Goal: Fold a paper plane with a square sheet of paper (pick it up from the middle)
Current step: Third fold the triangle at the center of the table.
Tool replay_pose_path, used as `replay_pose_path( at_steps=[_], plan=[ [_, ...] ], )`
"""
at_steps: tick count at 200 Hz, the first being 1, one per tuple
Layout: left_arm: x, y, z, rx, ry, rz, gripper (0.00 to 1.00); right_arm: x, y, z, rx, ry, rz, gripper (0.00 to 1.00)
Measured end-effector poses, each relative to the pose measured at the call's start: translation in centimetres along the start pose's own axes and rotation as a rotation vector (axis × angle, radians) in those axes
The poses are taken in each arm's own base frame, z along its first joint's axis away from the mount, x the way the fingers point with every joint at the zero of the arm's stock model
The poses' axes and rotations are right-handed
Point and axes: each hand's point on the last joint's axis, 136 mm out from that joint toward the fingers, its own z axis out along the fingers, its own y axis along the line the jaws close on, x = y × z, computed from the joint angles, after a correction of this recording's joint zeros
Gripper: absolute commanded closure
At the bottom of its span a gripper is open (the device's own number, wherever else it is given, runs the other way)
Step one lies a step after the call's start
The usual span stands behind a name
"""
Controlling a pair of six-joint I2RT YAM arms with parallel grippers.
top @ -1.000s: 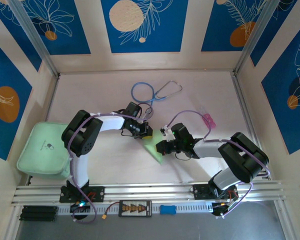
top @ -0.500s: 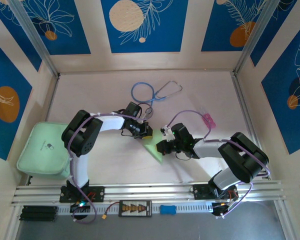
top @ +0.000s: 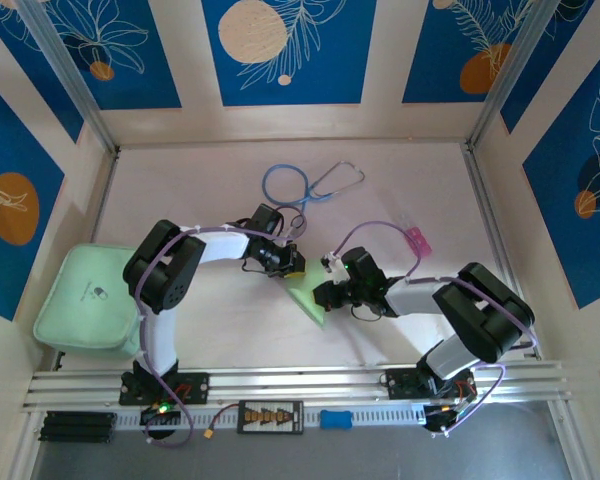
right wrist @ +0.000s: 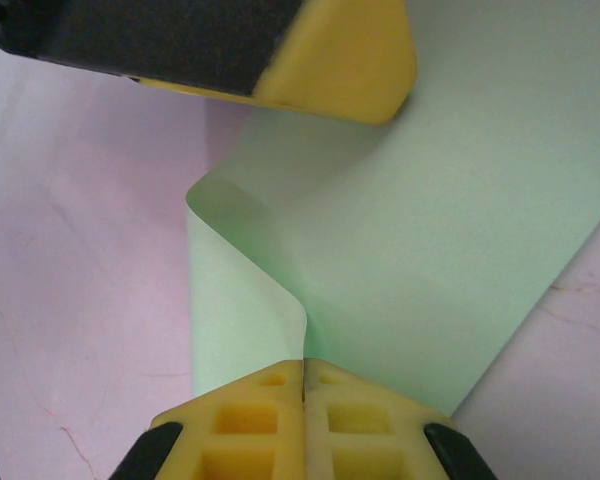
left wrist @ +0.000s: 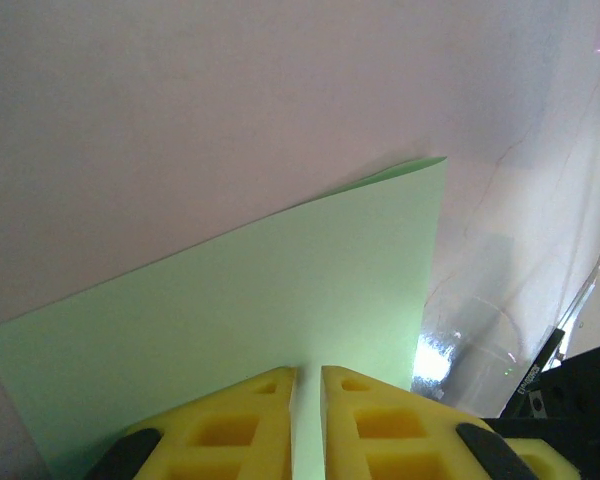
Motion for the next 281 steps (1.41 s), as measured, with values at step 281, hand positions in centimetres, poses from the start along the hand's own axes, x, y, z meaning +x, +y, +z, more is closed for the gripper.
replay_pose_path(
  at_steps=[281],
  plan=[
    [3.2,-3.4,-5.4,0.099,-0.185,-0.009,1.0,0.2,0.1,0.7,0.011,-0.018,-0.02,1.0]
  ],
)
